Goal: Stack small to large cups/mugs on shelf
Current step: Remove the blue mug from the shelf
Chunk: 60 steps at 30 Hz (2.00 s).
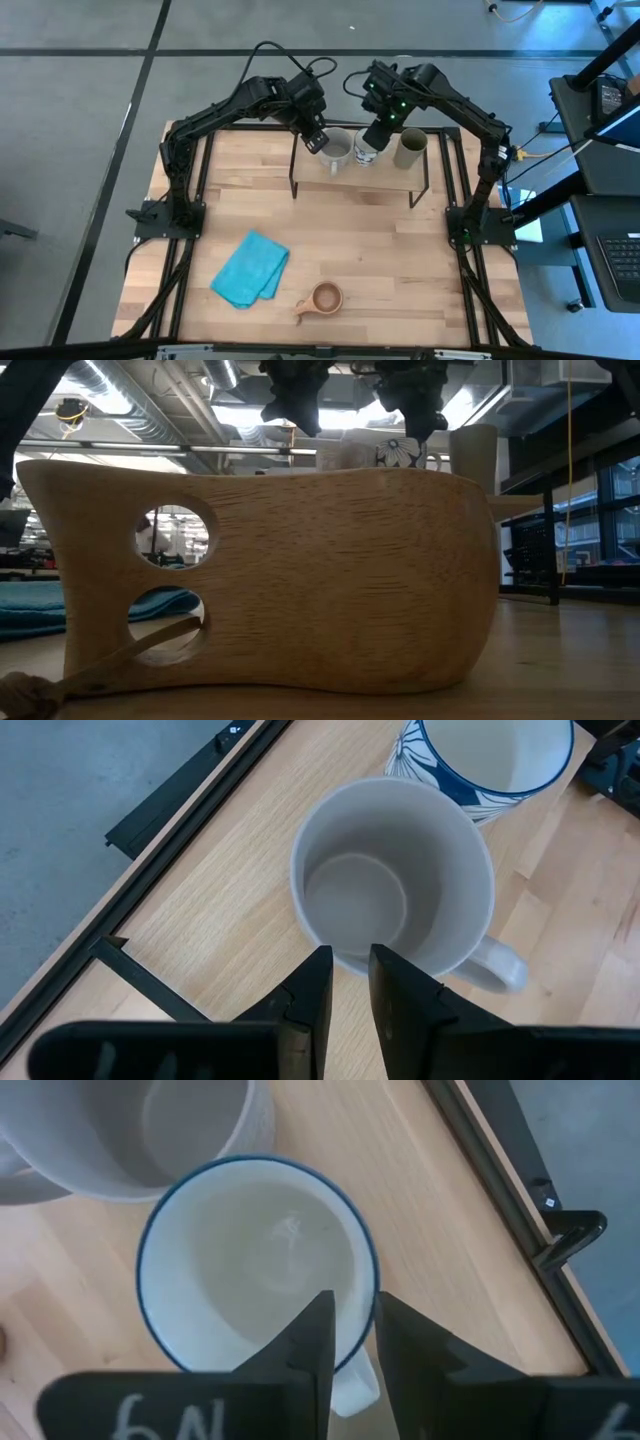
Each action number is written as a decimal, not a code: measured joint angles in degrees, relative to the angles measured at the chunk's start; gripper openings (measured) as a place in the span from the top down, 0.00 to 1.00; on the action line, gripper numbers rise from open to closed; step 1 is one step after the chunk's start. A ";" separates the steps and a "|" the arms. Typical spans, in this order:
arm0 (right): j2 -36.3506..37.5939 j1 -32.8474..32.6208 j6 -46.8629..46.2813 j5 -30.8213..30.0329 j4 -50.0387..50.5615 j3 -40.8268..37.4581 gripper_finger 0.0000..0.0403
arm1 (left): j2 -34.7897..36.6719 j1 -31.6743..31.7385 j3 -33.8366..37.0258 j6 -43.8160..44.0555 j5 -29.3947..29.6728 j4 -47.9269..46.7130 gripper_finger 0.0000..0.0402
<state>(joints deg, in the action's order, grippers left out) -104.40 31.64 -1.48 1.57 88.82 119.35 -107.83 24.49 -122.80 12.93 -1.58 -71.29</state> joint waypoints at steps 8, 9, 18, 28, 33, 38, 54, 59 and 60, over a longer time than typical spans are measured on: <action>-0.20 -0.02 -1.36 -0.09 -1.01 -2.41 0.81 | 0.00 0.00 0.00 -0.04 0.02 0.00 0.84; -0.17 -0.02 -1.38 -0.07 -1.17 -2.54 0.81 | 0.00 0.00 0.00 -0.04 0.02 -0.02 0.84; -0.13 -0.02 -3.09 0.01 -1.63 -2.61 0.81 | 0.00 -0.02 0.00 -1.14 0.02 -0.02 0.84; -0.09 -0.02 -4.12 0.04 -0.41 -2.60 0.81 | -0.02 -0.02 0.00 -1.80 0.02 -0.02 0.84; -0.07 -0.12 -4.57 0.10 -0.04 -2.60 0.82 | 0.00 -0.02 0.00 -2.13 0.02 -0.02 0.84; -0.02 -0.86 -4.53 0.07 0.22 -2.62 0.90 | -0.02 -0.02 0.00 -2.60 0.02 -0.02 0.84; 0.07 -1.57 -4.55 0.12 0.36 -2.60 0.93 | -0.02 -0.02 0.00 -2.64 0.02 -0.02 0.84; 0.07 -1.57 -4.55 0.25 0.26 -2.60 0.95 | -0.01 -0.02 0.00 -2.64 0.00 -0.02 0.84; 0.07 -1.57 -4.55 0.25 0.27 -2.60 0.95 | -0.02 -0.02 0.00 -2.64 0.00 -0.02 0.84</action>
<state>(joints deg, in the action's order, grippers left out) -104.33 30.06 -6.02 1.82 89.08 116.75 -107.85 24.47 -122.80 10.28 -1.58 -71.31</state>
